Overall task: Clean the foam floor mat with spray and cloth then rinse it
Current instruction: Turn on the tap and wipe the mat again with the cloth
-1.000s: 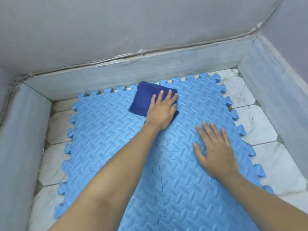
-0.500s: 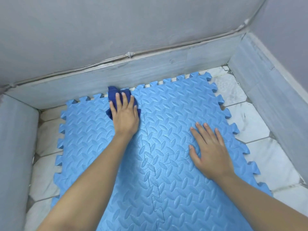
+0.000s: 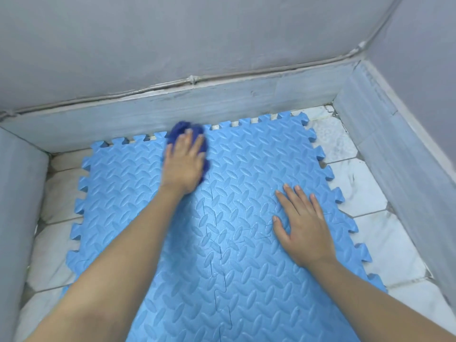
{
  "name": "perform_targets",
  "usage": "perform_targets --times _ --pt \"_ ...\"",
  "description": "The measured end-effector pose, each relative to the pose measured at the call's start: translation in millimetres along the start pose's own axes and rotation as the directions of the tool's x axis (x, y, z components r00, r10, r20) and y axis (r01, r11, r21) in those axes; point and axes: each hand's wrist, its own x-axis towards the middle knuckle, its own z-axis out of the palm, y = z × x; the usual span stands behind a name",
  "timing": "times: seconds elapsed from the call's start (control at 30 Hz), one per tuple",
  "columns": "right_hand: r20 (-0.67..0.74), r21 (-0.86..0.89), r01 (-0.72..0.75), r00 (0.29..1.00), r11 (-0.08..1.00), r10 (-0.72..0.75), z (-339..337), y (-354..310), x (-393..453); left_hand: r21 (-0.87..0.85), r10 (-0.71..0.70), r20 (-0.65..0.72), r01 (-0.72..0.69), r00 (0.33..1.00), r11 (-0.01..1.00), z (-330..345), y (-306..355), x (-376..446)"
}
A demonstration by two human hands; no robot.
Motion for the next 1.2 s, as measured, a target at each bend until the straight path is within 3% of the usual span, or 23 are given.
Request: perform_targets --times 0.07,0.17,0.23,0.3,0.4,0.47,0.57,0.67,0.83,0.93,1.07,1.2 --pt "-0.003 -0.007 -0.009 1.000 1.000 0.009 0.0 -1.1 -0.5 -0.039 -0.200 -0.017 0.199 0.980 0.979 -4.3 -36.8 -16.1" --pt "0.004 -0.026 -0.004 1.000 1.000 0.004 1.0 -3.3 0.2 -0.085 -0.231 -0.061 0.226 0.971 0.970 1.3 -9.5 -7.5" --pt "-0.012 -0.018 -0.008 1.000 1.000 0.008 0.6 -3.7 -0.3 -0.100 -0.112 -0.057 0.106 0.992 0.989 5.8 42.2 9.2" --pt "-0.025 -0.014 -0.009 1.000 1.000 0.009 0.8 -3.7 1.2 -0.121 0.122 0.041 -0.116 0.992 0.986 13.6 106.5 26.4" --pt "-0.027 -0.004 0.003 1.000 1.000 -0.003 2.0 -2.1 1.0 -0.084 0.474 0.248 -0.469 0.845 0.879 17.5 194.4 26.3" --pt "-0.029 0.010 0.011 1.000 1.000 -0.010 0.6 -1.7 0.8 -0.048 0.504 0.301 -0.514 0.810 0.856 18.0 201.9 27.9" --pt "-0.040 0.007 0.009 0.999 1.000 -0.009 0.5 -0.7 0.2 -0.060 0.387 0.191 -0.383 0.902 0.922 14.8 138.2 25.5" --pt "-0.030 0.012 0.011 1.000 1.000 -0.011 1.3 0.6 0.0 -0.035 0.099 0.090 -0.096 0.991 0.995 5.6 32.6 5.8" --pt "-0.047 0.020 0.003 0.999 1.000 -0.002 4.0 1.1 -0.8 0.011 -0.296 -0.013 0.296 0.955 0.955 -23.7 -128.7 -70.7" --pt "-0.046 0.018 0.010 0.999 1.000 -0.009 5.1 1.1 1.1 0.008 -0.208 -0.014 0.209 0.978 0.978 -18.3 -107.8 -98.3" --pt "-0.058 0.005 0.001 0.998 1.000 -0.001 3.8 0.0 0.9 -0.065 0.022 0.000 -0.022 1.000 0.998 11.0 11.7 -140.9" --pt "-0.061 -0.011 -0.020 0.998 1.000 0.019 2.2 -2.6 -1.0 -0.075 0.294 0.061 -0.289 0.954 0.954 25.1 94.6 -195.9"
